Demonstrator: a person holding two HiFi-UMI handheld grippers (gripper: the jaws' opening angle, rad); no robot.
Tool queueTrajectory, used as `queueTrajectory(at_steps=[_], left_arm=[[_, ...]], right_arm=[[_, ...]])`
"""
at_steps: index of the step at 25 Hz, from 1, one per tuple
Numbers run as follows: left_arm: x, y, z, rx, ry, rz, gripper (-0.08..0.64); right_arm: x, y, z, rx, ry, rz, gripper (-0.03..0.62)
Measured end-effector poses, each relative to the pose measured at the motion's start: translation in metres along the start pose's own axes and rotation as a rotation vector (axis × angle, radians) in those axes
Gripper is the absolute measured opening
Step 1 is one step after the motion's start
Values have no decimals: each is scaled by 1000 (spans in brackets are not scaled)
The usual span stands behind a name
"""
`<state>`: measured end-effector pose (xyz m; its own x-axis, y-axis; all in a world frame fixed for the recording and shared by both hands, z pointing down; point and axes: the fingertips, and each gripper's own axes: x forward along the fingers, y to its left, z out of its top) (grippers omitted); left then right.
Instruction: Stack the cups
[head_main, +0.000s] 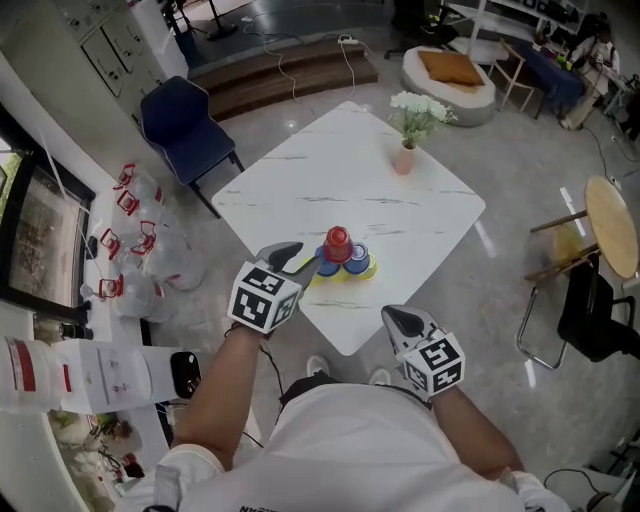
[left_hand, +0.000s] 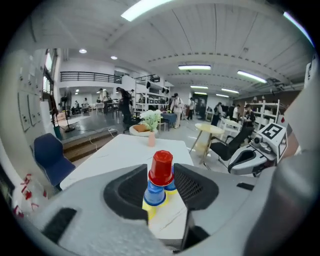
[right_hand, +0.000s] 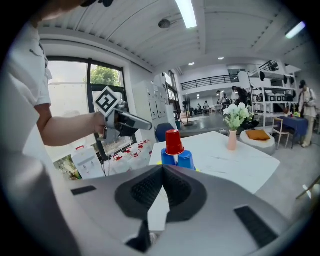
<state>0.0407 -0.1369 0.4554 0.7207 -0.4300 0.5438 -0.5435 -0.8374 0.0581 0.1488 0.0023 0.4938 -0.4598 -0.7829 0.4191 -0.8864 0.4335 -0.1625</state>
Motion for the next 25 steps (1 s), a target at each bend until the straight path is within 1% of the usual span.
queueTrajectory(at_steps=[3, 6, 9, 13, 18, 22, 25], left_arm=[[-24, -6, -31, -109, -61, 44, 91], [-40, -15, -63, -152, -73, 97, 15], [-50, -26, -86, -177, -60, 123, 9], [-56, -43, -102, -202, -53, 129, 9], [-53, -63, -122, -247, -42, 134, 9], [-51, -77, -133, -270, -35, 145, 9], [-53, -86, -134, -268, -27, 150, 9]], right_arm=[[1, -6, 1, 50, -19, 0, 6], [1, -10, 0, 58, -13, 7, 6], [-1, -9, 0, 41, -8, 21, 6], [-3, -4, -3, 7, 4, 50, 6], [-5, 3, -14, -53, 46, 79, 5], [-9, 5, -27, -64, 69, 82, 5], [-11, 11, -36, -69, 84, 83, 5]])
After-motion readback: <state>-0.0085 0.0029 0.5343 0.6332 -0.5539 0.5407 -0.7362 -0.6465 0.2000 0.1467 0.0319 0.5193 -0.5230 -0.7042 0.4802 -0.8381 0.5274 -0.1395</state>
